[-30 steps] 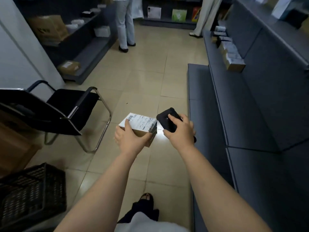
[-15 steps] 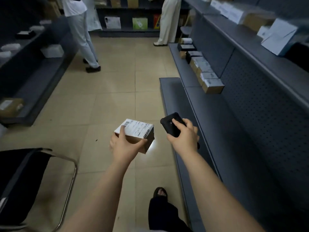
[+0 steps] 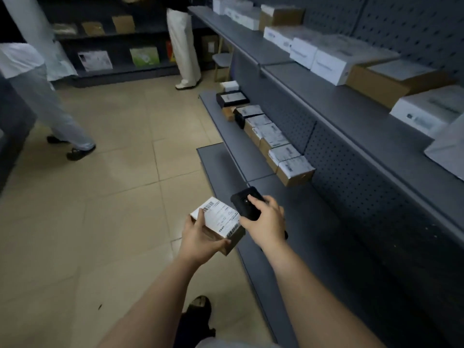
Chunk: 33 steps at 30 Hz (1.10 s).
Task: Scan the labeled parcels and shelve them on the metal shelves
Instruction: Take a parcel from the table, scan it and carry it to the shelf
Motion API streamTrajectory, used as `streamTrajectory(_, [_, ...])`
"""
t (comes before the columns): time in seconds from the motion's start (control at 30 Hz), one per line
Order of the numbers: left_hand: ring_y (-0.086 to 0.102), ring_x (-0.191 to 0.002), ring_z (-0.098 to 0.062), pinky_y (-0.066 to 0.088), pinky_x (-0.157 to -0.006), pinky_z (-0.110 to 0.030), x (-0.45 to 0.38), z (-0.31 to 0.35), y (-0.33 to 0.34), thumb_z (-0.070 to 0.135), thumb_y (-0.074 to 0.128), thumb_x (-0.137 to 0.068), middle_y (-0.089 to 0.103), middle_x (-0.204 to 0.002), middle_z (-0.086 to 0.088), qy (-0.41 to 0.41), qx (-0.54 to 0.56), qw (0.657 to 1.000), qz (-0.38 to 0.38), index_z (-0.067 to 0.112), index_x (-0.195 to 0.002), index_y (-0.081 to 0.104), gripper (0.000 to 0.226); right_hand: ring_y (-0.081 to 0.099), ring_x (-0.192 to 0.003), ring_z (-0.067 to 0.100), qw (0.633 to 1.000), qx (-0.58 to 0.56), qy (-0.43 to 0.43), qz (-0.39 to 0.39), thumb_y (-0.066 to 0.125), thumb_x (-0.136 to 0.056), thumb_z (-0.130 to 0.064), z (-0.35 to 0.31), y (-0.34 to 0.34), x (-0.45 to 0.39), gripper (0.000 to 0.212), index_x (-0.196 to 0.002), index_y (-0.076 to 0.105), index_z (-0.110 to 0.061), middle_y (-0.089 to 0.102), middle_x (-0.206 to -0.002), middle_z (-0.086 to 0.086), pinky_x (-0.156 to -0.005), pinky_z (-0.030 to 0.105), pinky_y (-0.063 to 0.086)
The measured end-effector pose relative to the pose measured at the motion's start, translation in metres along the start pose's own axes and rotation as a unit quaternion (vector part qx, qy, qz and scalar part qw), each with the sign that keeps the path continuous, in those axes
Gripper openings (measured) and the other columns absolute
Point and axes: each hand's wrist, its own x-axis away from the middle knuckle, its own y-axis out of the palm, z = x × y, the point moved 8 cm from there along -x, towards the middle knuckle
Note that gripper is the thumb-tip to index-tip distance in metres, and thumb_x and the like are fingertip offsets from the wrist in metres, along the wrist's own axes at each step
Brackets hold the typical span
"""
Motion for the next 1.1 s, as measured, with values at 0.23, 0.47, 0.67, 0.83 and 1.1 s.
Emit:
streamTrajectory(0.23, [0.028, -0.141, -0.019, 0.031, -0.115, -0.027, -0.146, 0.036, 0.042, 0.051, 0.088, -0.063, 0.021, -0.143, 0.008, 0.086, -0.080, 0.976, -0.186, 0.016, -0.160, 0.014, 0.127, 0.031, -0.131, 0.024, 0.985, 0.004, 0.153, 0.084, 0.073, -0.081, -0.036, 0.031, 0.007, -0.087, 0.061, -0.138, 0.051, -0.041, 0.032, -0.150, -0.005, -0.107, 0.047, 0.034])
streamTrajectory(0.47, [0.037, -0.126, -0.019, 0.031, -0.104, -0.011, -0.188, 0.097, 0.107, 0.070, 0.069, -0.042, 0.025, -0.133, -0.001, 0.226, -0.138, 0.907, -0.327, 0.011, -0.154, 0.024, 0.135, 0.033, -0.129, 0.026, 0.942, -0.012, 0.275, 0.195, 0.076, -0.078, -0.033, 0.066, 0.001, -0.090, 0.063, -0.136, 0.054, -0.039, 0.035, -0.150, -0.003, -0.107, 0.042, 0.029])
streamTrajectory(0.67, [0.037, -0.128, -0.029, 0.034, -0.098, -0.018, -0.179, 0.098, 0.200, 0.030, 0.093, -0.054, 0.026, -0.137, -0.009, 0.267, -0.202, 0.826, -0.454, 0.019, -0.152, 0.030, 0.116, 0.035, -0.128, 0.029, 0.902, -0.021, 0.367, 0.228, 0.076, -0.078, -0.032, 0.126, -0.011, -0.062, 0.062, -0.136, 0.055, -0.037, 0.039, -0.148, -0.002, -0.107, 0.047, 0.033])
streamTrajectory(0.83, [0.010, -0.146, -0.037, 0.026, -0.117, -0.038, -0.194, 0.094, 0.246, 0.043, 0.088, -0.055, 0.006, -0.155, -0.011, 0.317, -0.278, 0.770, -0.479, 0.036, -0.157, 0.012, 0.127, 0.032, -0.131, 0.030, 0.890, -0.034, 0.403, 0.211, 0.076, -0.079, -0.033, 0.163, -0.011, -0.058, 0.064, -0.138, 0.052, -0.038, 0.038, -0.149, 0.001, -0.108, 0.047, 0.031])
streamTrajectory(1.1, [-0.032, -0.145, -0.037, -0.010, -0.122, -0.050, -0.175, 0.097, 0.237, 0.005, 0.053, -0.089, -0.037, -0.156, -0.018, 0.484, -0.418, 0.655, -0.401, 0.022, -0.154, -0.024, 0.102, 0.035, -0.128, 0.032, 0.845, -0.049, 0.457, 0.273, 0.074, -0.081, -0.035, 0.173, -0.018, -0.074, 0.062, -0.139, 0.051, -0.038, 0.041, -0.145, 0.005, -0.106, 0.048, 0.034])
